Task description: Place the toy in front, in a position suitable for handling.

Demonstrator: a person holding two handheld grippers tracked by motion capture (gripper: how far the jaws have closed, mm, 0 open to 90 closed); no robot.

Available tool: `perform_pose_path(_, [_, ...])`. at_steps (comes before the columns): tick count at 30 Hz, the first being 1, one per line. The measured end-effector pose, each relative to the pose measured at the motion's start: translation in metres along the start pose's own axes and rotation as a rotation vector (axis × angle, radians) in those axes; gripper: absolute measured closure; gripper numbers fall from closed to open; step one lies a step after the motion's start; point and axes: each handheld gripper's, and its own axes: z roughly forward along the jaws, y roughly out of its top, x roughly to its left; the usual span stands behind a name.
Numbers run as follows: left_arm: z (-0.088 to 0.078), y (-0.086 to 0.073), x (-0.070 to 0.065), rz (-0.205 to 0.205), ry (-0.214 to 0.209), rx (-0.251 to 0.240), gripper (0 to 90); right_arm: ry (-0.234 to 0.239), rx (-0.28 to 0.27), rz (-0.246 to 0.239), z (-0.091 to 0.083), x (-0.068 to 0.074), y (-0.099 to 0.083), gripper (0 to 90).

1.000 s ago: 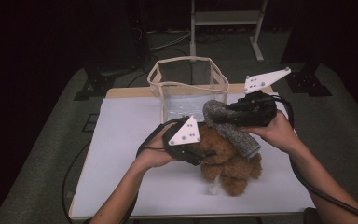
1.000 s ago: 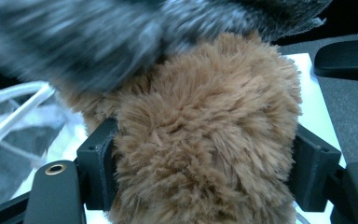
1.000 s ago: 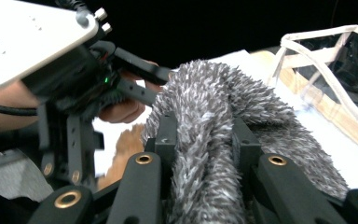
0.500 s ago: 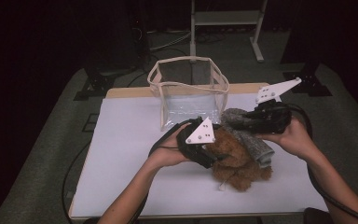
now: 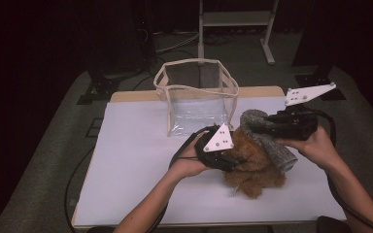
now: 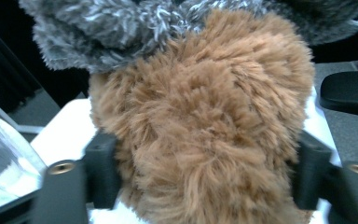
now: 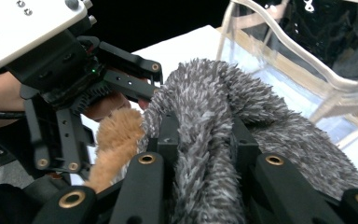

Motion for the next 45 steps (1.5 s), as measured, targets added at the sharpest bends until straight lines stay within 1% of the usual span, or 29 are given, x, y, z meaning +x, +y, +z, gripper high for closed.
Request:
perform_pose_path(3, [-0.002, 0.003, -0.001, 0.015, 0.010, 0.000, 33.7, 0.013, 0.010, -0.029, 0.003, 0.007, 0.008, 71.4])
perform_pose_path(4, [-0.003, 0.003, -0.002, 0.021, 0.014, 0.002, 33.8, 0.023, 0.019, -0.043, 0.007, 0.011, 0.011, 71.4])
perform_pose_path(7, [-0.007, -0.001, -0.003, 0.016, 0.014, -0.004, 34.0, 0.058, 0.047, -0.067, 0.016, 0.020, 0.017, 71.0])
perform_pose_path(9, [-0.009, -0.003, -0.003, 0.001, 0.014, -0.021, 34.5, 0.039, 0.059, -0.093, 0.015, 0.024, 0.021, 70.9])
perform_pose_path(10, [-0.010, -0.004, -0.002, -0.002, 0.012, -0.020, 34.5, 0.034, 0.056, -0.093, 0.013, 0.023, 0.021, 70.9])
perform_pose_path(12, [-0.010, -0.004, -0.002, -0.004, 0.011, -0.017, 34.4, 0.007, 0.037, -0.083, 0.005, 0.019, 0.021, 70.9])
perform_pose_path(16, [-0.010, -0.003, 0.000, 0.003, 0.006, -0.010, 33.5, -0.061, 0.022, -0.044, -0.011, 0.002, 0.014, 70.7])
perform_pose_path(19, [-0.012, -0.004, 0.001, 0.000, 0.003, -0.003, 32.5, -0.076, 0.009, -0.008, -0.016, -0.011, 0.005, 70.6])
perform_pose_path(22, [-0.016, -0.007, 0.003, -0.007, 0.001, 0.007, 30.2, -0.061, -0.003, 0.019, -0.013, -0.017, -0.002, 70.5])
perform_pose_path(24, [-0.020, -0.008, 0.004, -0.013, 0.000, 0.021, 26.4, -0.035, -0.025, 0.034, -0.008, -0.018, -0.005, 70.5])
perform_pose_path(25, [-0.023, -0.010, 0.004, -0.016, -0.006, 0.035, 23.8, -0.025, -0.033, 0.035, -0.005, -0.018, -0.006, 70.5])
perform_pose_path(28, [-0.035, -0.015, 0.004, -0.017, 0.000, 0.063, 17.9, 0.019, -0.058, 0.041, 0.010, -0.015, -0.006, 70.5])
perform_pose_path(29, [-0.039, -0.018, 0.004, -0.017, 0.009, 0.062, 16.5, 0.037, -0.063, 0.043, 0.015, -0.014, -0.006, 70.5])
perform_pose_path(31, [-0.049, -0.022, 0.003, -0.014, 0.013, 0.054, 15.3, 0.063, -0.062, 0.033, 0.028, -0.010, -0.004, 70.5])
perform_pose_path(32, [-0.057, -0.026, 0.002, -0.019, 0.017, 0.051, 15.2, 0.076, -0.060, 0.031, 0.033, -0.008, -0.003, 70.5])
perform_pose_path(33, [-0.059, -0.028, 0.002, -0.019, 0.018, 0.054, 15.2, 0.097, -0.051, 0.017, 0.045, -0.004, -0.001, 70.5])
perform_pose_path(34, [-0.062, -0.033, 0.001, -0.021, 0.018, 0.067, 15.2, 0.100, -0.047, 0.011, 0.049, -0.003, -0.001, 70.5])
perform_pose_path(35, [-0.064, -0.038, 0.001, -0.025, 0.021, 0.080, 15.2, 0.109, -0.035, 0.002, 0.060, 0.001, 0.000, 70.5])
perform_pose_path(37, [-0.067, -0.048, 0.000, -0.042, 0.021, 0.096, 14.9, 0.125, -0.021, -0.009, 0.076, 0.005, 0.000, 70.4])
perform_pose_path(39, [-0.071, -0.059, -0.001, -0.064, 0.019, 0.105, 15.1, 0.130, -0.009, -0.021, 0.088, 0.009, -0.001, 70.4])
perform_pose_path(42, [-0.075, -0.073, -0.002, -0.093, 0.023, 0.116, 15.1, 0.138, 0.009, -0.025, 0.097, 0.011, -0.006, 70.2])
perform_pose_path(45, [-0.076, -0.082, -0.002, -0.116, 0.028, 0.112, 15.0, 0.144, 0.013, -0.009, 0.099, 0.008, -0.015, 69.9])
